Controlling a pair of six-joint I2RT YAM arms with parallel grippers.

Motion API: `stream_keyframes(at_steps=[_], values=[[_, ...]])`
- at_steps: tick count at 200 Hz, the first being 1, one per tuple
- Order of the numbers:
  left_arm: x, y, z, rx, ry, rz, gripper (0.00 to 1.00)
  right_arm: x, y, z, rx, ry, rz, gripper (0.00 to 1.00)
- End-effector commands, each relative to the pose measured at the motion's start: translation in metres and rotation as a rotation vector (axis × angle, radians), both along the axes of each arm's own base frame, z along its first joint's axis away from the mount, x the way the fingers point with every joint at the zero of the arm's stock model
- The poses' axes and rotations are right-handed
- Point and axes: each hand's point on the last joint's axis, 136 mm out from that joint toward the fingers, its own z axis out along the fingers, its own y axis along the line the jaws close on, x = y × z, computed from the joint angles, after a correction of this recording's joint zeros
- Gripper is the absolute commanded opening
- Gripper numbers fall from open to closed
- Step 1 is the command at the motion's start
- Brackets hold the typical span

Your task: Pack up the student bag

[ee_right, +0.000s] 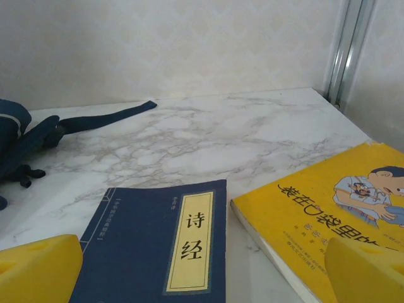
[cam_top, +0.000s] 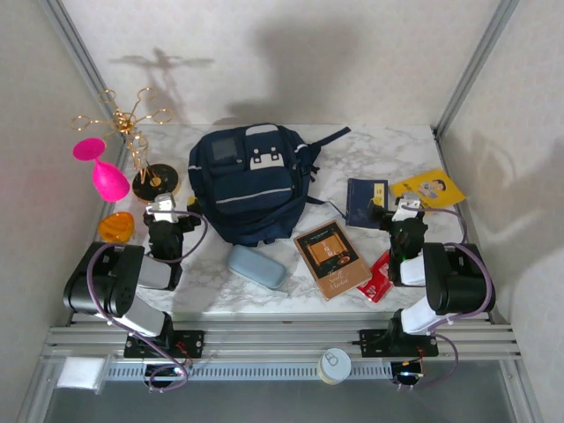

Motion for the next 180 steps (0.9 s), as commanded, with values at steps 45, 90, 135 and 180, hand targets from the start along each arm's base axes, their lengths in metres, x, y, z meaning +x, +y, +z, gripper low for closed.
stream_keyframes(at_steps=[45,90,135,180], values=[[0.0039,-0.0010,0.0100,-0.002,-0.034,0.000,0.99,-0.0008,0.0023,0.0022,-0.013,-0.016,0.009,0.99],[0.0040,-0.0010,0.0100,-0.002,-0.034,0.000,0.99,-0.0008,0.0019,0.0019,-0.013,-0.015,0.008,0.99],[0.0040,-0.0010,0.0101,-0.002,-0.034,0.000,0.99,-0.0008,0.0017,0.0025,-0.013,-0.017,0.007,0.99],[0.0035,-0.0008,0.0116,-0.002,-0.040,0.001,0.99,-0.0020,0.0026,0.0034,-0.012,-0.023,0.013,0.99]])
